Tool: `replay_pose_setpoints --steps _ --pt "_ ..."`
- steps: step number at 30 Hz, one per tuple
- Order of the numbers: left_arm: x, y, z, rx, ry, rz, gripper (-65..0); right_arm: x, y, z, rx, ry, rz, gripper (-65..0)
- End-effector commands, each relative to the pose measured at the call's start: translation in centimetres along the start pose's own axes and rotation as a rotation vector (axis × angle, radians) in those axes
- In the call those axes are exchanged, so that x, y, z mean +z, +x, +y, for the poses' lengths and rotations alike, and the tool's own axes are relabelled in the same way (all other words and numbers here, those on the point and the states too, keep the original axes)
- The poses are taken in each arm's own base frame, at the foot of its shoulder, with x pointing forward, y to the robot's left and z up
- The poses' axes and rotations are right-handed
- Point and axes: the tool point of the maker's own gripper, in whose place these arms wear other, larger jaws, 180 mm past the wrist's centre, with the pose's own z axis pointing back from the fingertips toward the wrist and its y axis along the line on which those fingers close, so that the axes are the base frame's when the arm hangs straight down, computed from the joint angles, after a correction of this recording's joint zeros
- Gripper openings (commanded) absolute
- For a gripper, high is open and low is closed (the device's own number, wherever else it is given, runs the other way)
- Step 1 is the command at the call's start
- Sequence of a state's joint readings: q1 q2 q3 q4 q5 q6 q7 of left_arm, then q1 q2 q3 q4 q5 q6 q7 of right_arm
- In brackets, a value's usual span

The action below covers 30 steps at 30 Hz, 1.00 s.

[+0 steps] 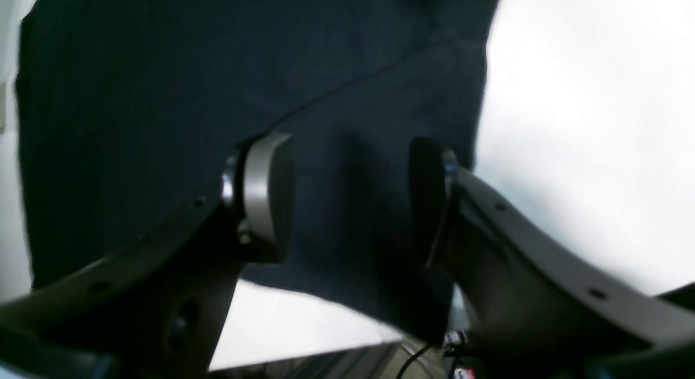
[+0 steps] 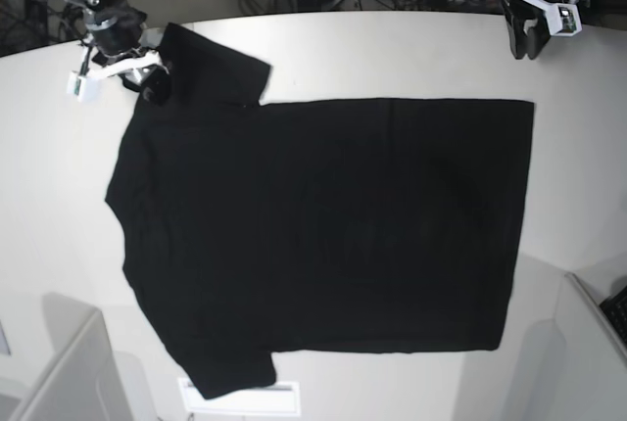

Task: Fold the T-shirt properly
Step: 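Move both grippers down to the shirt's shoulder edge by the collar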

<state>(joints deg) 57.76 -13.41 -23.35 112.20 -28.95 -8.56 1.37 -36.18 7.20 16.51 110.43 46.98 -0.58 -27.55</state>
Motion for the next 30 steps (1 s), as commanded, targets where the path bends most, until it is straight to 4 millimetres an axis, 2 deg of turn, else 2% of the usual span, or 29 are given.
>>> replay_pose_setpoints --steps 1,3,5,9,13,15,18,23,24,26,30 --pt "0.4 0.8 0.3 0.007 -0.012 -0.026 -40.0 0.0 0.6 -0.1 0.006 0.005 -0.017 -34.4" --pt "0.5 1.1 0.4 0.023 -0.039 -0.037 -28.6 -0.7 0.0 -1.1 -0.012 -0.015 0.001 -34.4" --pt "0.2 1.2 0.4 0.034 -0.06 -0.045 -22.1 -1.2 -0.9 -2.2 -0.029 -0.039 0.028 -34.4" --pt "-0.1 -0.2 1.0 0.048 -0.044 -0.004 -21.7 -1.6 -2.3 -3.9 -0.016 -0.092 0.066 -34.4" --pt "-1.1 -0.8 0.8 0.054 -0.049 0.047 -21.7 -1.5 -3.3 -4.4 0.034 -0.126 0.089 -34.4" --pt "-1.7 -0.7 0.7 0.055 -0.051 0.054 -21.7 -1.3 -4.9 -3.8 0.032 -0.111 0.125 -34.5" --pt "-2.3 0.1 1.5 0.051 -0.025 0.046 -21.7 -1.5 -6.7 -2.4 0.038 -0.076 0.17 -34.5" --pt "-3.6 1.3 3.5 0.082 0.049 0.047 -21.7 -1.6 -7.3 -1.8 0.043 -0.06 0.186 -34.8" --pt "-4.0 1.3 3.8 0.092 0.061 0.057 -21.7 -1.6 -7.3 -1.8 0.043 -0.06 0.186 -36.2" --pt "-4.7 1.2 3.9 0.104 0.051 0.078 -21.7 -1.6 -7.3 -1.9 0.044 -0.061 0.187 -43.4" --pt "-5.8 -0.2 4.0 0.136 0.009 0.135 -21.7 -1.7 -7.1 -1.9 0.045 -0.06 0.182 -65.0"
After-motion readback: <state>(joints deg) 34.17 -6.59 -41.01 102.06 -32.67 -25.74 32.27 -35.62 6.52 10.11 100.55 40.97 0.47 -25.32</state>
